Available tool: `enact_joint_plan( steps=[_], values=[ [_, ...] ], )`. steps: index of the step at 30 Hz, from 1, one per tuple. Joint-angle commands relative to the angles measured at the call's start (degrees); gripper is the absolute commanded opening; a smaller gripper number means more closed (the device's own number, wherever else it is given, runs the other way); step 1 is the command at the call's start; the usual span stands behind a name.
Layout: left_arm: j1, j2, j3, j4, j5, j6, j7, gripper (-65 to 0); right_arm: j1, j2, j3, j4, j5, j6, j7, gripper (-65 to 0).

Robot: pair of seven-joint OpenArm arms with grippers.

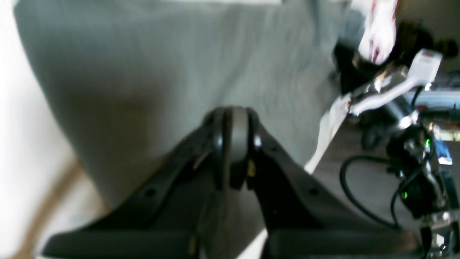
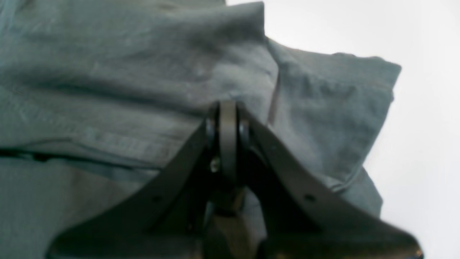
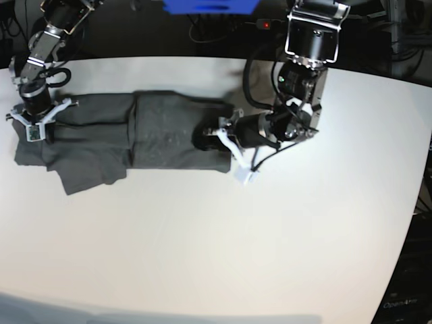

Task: Fold the T-shirt properly
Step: 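Press and smooth the folded end with the left gripper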

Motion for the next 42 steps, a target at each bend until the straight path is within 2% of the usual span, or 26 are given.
enact_joint_plan(
  steps=[1,8,22,28,36,42],
  values=[
    [-1.13,0.08,0.24,0.22,-1.05,-0.38,-0.49,-62.5,-0.79,-0.31,0.21,0.96,-2.16,1.0,-2.87,-64.1],
    [-1.92,0.08,2.43,-1.53,-1.05,-0.38,-1.01,-62.5,-2.29,-1.89,0.21,6.23,-2.16,1.0,-2.87,-64.0],
    [-1.31,-2.38,2.43,-1.71,-1.4,-0.38,-0.84,-62.5,-2.02,-1.54,0.3,7.55,-2.07,1.0,-2.96,-63.5],
    [-0.08,-2.38,2.43,-1.18,-1.4,-0.38,-0.92,-62.5,-2.29,-2.86,0.39,11.95,-2.07,1.0,-2.96,-63.3],
    [-0.08,-2.12,2.43,-1.01,-1.58,-0.38,-0.49,-62.5,-2.29,-2.86,0.12,14.67,-2.07,1.0,-2.87,-63.3],
    [0.01,-2.12,2.43,3.39,-1.58,-0.38,-0.4,-62.5,-4.31,-3.12,0.12,20.12,-2.07,1.0,-2.87,-63.4]
  ],
)
